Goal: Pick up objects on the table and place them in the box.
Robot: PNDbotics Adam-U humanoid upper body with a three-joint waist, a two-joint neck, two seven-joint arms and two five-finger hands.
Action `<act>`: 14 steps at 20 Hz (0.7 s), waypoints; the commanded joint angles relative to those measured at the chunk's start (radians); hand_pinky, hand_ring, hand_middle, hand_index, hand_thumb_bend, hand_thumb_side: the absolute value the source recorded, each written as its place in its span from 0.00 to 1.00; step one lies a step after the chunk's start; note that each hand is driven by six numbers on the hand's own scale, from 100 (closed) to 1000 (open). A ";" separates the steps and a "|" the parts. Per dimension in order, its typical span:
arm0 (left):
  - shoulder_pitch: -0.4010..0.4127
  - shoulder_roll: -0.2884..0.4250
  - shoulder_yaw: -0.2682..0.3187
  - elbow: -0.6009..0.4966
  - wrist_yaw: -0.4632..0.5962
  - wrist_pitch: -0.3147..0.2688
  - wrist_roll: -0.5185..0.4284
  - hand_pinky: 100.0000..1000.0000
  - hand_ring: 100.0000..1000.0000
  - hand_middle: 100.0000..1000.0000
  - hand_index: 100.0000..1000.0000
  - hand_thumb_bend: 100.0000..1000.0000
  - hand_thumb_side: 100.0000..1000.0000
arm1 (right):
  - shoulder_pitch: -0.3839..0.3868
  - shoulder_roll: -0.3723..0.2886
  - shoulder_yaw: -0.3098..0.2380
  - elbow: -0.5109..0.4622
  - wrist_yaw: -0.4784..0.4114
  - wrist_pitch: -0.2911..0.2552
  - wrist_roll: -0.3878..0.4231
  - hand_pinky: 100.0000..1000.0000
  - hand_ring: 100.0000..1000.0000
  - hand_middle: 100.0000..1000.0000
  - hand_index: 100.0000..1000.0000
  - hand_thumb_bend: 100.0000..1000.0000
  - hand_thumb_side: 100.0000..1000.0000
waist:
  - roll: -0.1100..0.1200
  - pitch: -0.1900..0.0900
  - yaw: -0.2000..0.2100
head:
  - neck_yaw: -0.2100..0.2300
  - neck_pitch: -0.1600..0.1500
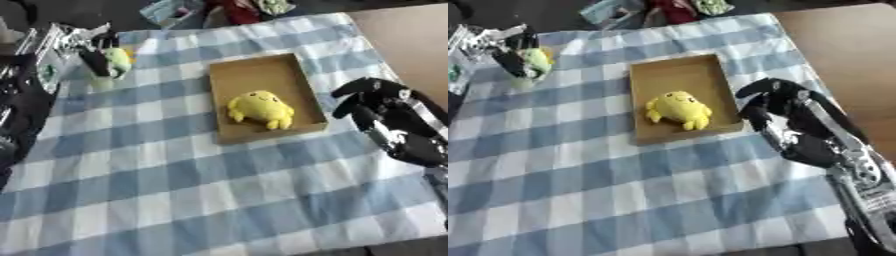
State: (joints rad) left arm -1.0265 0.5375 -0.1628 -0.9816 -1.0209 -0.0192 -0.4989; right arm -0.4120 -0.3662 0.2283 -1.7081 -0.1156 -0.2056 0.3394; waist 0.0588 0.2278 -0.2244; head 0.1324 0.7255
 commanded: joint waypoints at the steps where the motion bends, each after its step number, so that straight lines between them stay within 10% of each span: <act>1: -0.041 -0.021 -0.028 -0.067 0.016 -0.013 0.008 0.51 0.32 0.32 0.50 0.27 0.00 | -0.013 -0.016 -0.004 -0.011 0.000 0.001 0.003 0.59 0.57 0.67 0.74 0.09 0.43 | -0.005 -0.023 -0.005 | 0.007 0.002; 14: -0.074 -0.218 -0.101 -0.059 -0.029 -0.017 0.109 0.50 0.35 0.35 0.53 0.32 0.00 | -0.037 -0.004 0.016 -0.013 -0.006 0.005 0.023 0.59 0.57 0.67 0.74 0.09 0.43 | 0.010 -0.016 -0.050 | 0.032 -0.008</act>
State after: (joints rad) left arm -1.0733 0.3173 -0.2639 -1.0327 -1.0423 -0.0372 -0.4061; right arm -0.4321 -0.3645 0.2471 -1.7080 -0.1163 -0.1977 0.3575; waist 0.0731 0.2283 -0.2743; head 0.1602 0.7237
